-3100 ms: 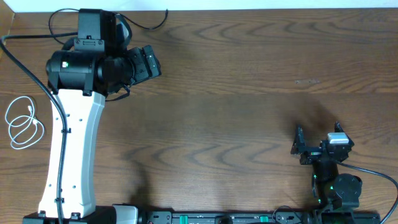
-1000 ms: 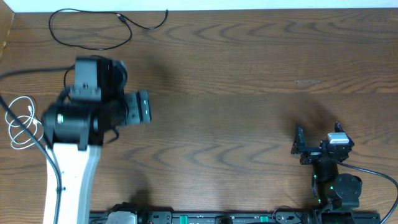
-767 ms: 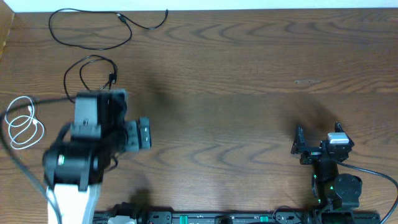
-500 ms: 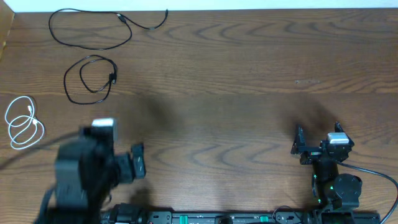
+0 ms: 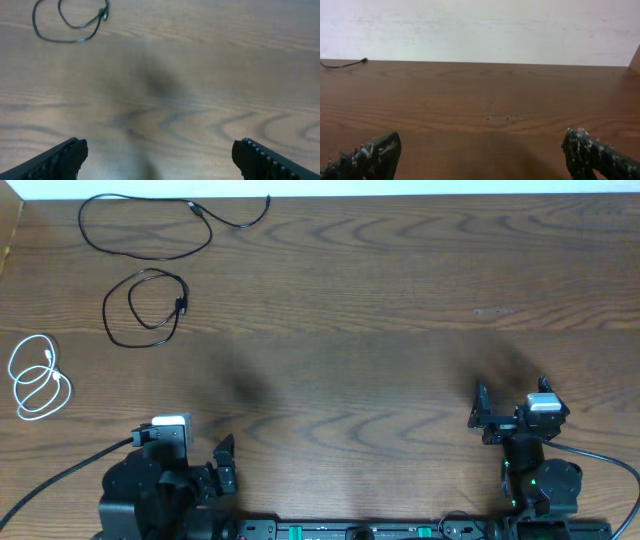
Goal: Untangle cables
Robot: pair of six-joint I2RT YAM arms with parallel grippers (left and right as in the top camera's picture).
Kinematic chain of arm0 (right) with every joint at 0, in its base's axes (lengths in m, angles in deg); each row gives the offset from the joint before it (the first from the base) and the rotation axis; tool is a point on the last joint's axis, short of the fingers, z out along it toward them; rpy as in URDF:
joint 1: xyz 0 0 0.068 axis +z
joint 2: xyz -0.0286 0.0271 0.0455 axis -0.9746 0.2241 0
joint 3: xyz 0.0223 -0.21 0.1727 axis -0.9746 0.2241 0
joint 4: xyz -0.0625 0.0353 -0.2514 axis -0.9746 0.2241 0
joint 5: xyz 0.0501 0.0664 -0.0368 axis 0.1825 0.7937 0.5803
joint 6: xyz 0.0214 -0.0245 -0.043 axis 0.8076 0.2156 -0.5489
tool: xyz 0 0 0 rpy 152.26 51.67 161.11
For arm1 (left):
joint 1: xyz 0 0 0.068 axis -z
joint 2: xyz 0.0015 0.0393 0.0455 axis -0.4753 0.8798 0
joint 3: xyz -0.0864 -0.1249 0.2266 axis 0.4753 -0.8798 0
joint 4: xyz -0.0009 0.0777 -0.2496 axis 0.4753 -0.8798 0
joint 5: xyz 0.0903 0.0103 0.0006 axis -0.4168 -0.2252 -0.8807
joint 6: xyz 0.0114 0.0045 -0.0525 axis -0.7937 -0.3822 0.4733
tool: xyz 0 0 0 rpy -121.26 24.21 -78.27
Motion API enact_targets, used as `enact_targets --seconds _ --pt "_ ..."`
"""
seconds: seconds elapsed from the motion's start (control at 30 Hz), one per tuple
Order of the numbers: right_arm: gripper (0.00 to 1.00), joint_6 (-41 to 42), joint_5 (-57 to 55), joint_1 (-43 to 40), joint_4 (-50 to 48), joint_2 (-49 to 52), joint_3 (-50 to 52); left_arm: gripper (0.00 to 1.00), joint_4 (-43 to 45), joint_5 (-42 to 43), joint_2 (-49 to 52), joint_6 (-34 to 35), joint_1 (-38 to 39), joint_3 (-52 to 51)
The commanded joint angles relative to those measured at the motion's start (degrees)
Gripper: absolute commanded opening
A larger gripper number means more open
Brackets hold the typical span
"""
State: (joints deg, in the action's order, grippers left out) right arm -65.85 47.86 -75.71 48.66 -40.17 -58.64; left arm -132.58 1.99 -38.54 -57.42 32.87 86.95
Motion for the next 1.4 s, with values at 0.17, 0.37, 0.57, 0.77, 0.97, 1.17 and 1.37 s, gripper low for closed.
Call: enact_targets --seconds 0.17,0.37,0.57,0.77,0.97,1.17,1.37 --pt "0.99 -0.44 -0.5 0.04 0.35 -0.37 0.07 0.98 9.25 0.48 -5.64 -1.27 -0.24 -7.85" --pt "0.99 -0.44 -0.5 0.04 0.33 -0.37 0.07 0.98 16.72 0.79 -8.44 -1.49 -0.24 -14.25" --pt "0.99 -0.44 -0.5 0.04 0.33 -0.37 0.07 0.98 26.97 1.25 -12.09 -2.16 -0.35 -21.42" --pt "0.99 -0.44 -0.5 0.04 0.33 -0.37 0.07 0.98 37.0 2.12 -15.47 -2.51 -0.35 -28.79" --pt "0.99 -0.44 -0.5 0.04 0.33 -0.37 0.07 0.98 47.76 2.51 -17.84 -2.49 -0.35 -34.34" --pt "0.99 -0.44 -0.5 0.04 0.33 -0.37 0.07 0.98 57.07 1.99 -19.58 -2.49 -0.35 -38.66" --pt "0.99 -0.44 -0.5 0.04 0.33 -0.37 0.07 0.98 67.76 0.85 -20.52 -0.96 -0.72 -43.76"
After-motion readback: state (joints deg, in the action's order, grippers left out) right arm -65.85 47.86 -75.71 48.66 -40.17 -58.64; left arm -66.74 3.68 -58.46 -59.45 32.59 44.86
